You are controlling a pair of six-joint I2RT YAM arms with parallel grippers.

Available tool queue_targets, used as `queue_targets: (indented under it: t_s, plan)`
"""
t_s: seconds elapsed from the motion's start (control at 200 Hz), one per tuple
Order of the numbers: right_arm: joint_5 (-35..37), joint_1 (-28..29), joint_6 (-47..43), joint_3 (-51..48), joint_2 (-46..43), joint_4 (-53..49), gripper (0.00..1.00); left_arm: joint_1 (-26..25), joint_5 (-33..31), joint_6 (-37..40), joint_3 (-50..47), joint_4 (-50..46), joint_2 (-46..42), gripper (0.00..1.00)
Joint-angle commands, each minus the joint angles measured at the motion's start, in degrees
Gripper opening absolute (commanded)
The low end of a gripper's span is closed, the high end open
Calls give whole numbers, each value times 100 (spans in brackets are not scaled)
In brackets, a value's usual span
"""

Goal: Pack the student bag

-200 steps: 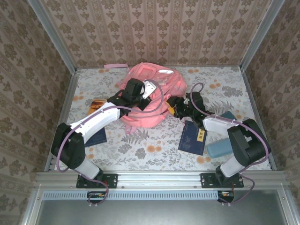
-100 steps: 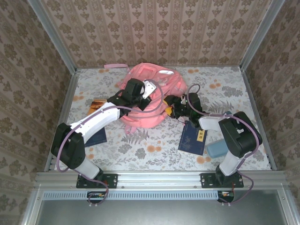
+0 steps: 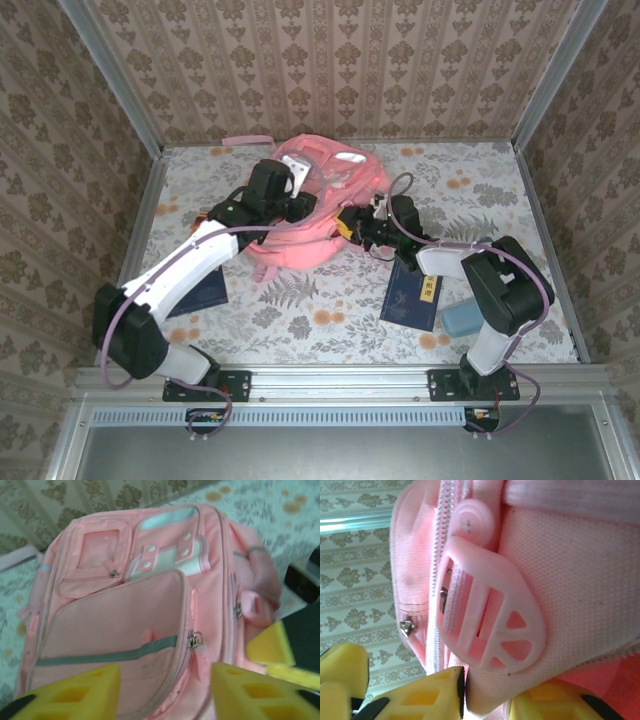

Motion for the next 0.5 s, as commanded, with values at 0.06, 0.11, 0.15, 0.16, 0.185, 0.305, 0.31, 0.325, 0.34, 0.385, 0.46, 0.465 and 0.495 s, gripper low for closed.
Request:
queue_targets:
  t_s: [0.06, 0.11, 0.15, 0.16, 0.185, 0.305, 0.31, 0.325, 0.34, 0.385, 0.46, 0.465, 0.495]
  plan:
    - [-130, 154, -284, 544, 14, 197, 23, -3, 574, -1952, -337, -768, -657, 58]
    - [-117, 190, -302, 594, 71, 188, 22, -64, 749, -2409, -607, -719, -797, 59]
    - [-107, 215, -317, 615, 125, 188, 21, -127, 971, -2706, -835, -594, -879, 58]
    - [-107, 213, -317, 629, 131, 188, 21, -133, 1016, -2778, -889, -567, -892, 58]
    - [-111, 225, -328, 642, 156, 188, 21, -185, 1104, -2941, -1016, -475, -928, 58]
    - [-109, 281, -344, 714, 262, 188, 20, -444, 1351, -3532, -1587, 285, -931, 54]
    - [-108, 282, -345, 718, 262, 188, 20, -452, 1363, -3553, -1600, 322, -923, 54]
    - [-111, 290, -341, 728, 270, 188, 20, -474, 1392, -3603, -1644, 405, -891, 53]
    - [-107, 299, -341, 734, 277, 188, 20, -492, 1426, -3648, -1686, 490, -860, 52]
    - [-116, 318, -337, 766, 306, 187, 19, -521, 1492, -3788, -1731, 653, -725, 49]
    - [-124, 342, -337, 784, 328, 179, 19, -572, 1506, -3905, -1713, 793, -504, 44]
    - [-124, 343, -341, 784, 326, 179, 19, -578, 1501, -3906, -1711, 796, -485, 44]
    - [-125, 349, -337, 784, 328, 179, 19, -590, 1444, -3955, -1706, 816, -409, 43]
